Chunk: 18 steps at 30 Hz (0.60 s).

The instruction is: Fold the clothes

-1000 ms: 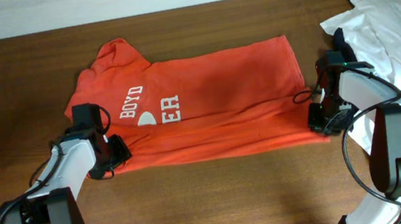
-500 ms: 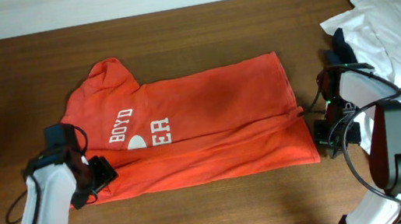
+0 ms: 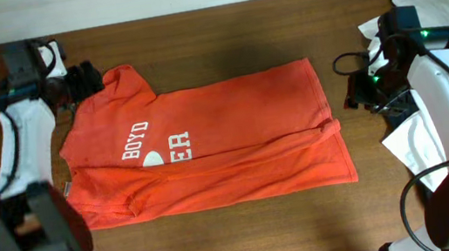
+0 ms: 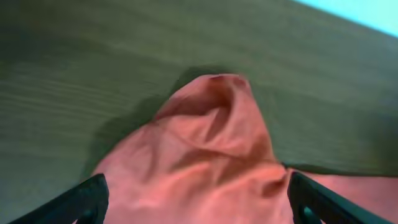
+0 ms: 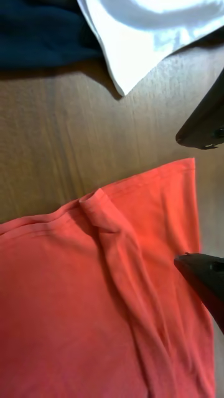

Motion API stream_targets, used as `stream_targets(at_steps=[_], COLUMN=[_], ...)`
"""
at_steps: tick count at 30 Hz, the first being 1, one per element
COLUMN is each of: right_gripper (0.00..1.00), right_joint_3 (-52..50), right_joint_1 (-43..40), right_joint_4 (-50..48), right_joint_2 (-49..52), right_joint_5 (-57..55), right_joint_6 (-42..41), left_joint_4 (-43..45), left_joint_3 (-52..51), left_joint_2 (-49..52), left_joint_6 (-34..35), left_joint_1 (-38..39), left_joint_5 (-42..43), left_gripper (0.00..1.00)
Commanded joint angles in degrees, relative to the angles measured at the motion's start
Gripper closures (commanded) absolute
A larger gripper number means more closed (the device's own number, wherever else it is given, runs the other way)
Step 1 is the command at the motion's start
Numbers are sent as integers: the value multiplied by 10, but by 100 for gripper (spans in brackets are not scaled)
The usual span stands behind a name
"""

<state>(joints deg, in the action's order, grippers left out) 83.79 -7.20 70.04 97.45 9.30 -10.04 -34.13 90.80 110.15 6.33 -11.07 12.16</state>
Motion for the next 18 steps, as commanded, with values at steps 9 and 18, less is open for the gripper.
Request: stream_targets(at_steps=[9,18], right_gripper=[41,41], right_joint_3=[7,7], right_joint_1=[0,17], right_joint_4=[1,0], right_joint_2=[-2,-2], right_joint_5=[8,6], right_joint_6=[6,6], left_joint_4=[156,186], left_joint_3=[107,107], left_joint_2=[259,292], left_joint_6=[-21,-21], left_joint_1=[24,70], left_joint_5=[22,-32], left_gripper=[9,42])
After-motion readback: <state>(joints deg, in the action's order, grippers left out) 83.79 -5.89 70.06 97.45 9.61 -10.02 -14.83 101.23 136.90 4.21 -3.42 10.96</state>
